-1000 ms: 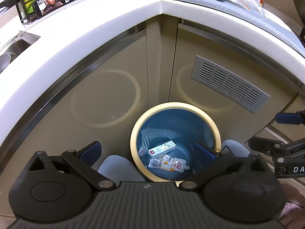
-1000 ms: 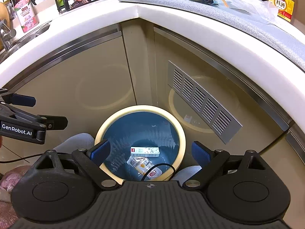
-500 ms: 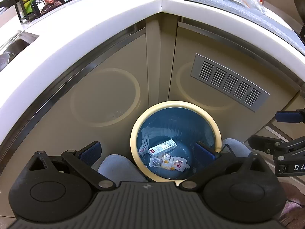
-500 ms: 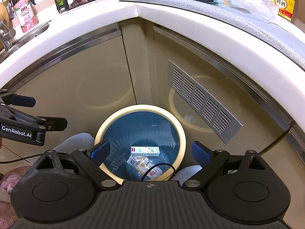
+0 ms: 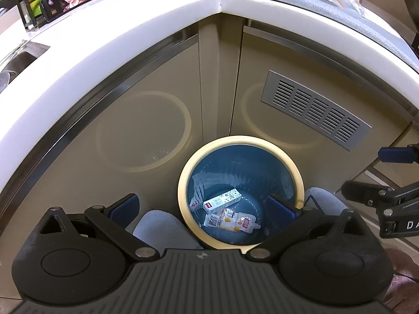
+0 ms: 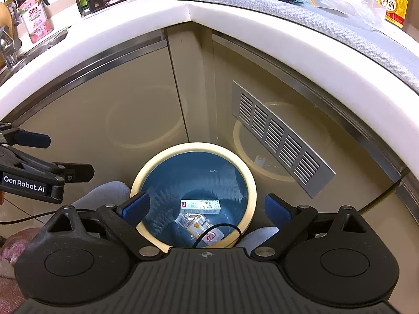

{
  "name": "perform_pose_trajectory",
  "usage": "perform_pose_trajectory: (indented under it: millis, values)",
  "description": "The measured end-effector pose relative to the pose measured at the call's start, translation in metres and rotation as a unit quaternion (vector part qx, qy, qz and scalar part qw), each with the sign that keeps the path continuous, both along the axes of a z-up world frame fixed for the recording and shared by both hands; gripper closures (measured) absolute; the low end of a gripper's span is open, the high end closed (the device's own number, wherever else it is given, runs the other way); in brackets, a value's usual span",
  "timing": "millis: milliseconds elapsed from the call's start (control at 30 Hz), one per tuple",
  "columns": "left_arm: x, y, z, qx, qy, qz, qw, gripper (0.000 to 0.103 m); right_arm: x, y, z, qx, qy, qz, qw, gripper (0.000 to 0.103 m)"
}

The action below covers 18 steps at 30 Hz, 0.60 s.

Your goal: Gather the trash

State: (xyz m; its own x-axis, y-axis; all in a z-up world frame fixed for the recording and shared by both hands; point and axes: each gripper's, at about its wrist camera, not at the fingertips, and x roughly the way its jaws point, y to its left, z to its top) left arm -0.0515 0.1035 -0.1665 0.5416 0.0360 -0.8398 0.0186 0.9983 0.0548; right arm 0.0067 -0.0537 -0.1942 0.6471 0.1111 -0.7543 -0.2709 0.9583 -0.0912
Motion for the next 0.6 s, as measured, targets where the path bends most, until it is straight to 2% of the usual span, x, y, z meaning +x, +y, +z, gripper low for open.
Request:
perform_pose_trajectory:
  millis: [600]
  values:
    - [0.0050,-0.0009,-0.0105,-0.005,0.020,-0.001,0.9998,0.000,0.0040,-0.0050,-0.0003,0.014,-0.005,-0.013,1.000,0.006]
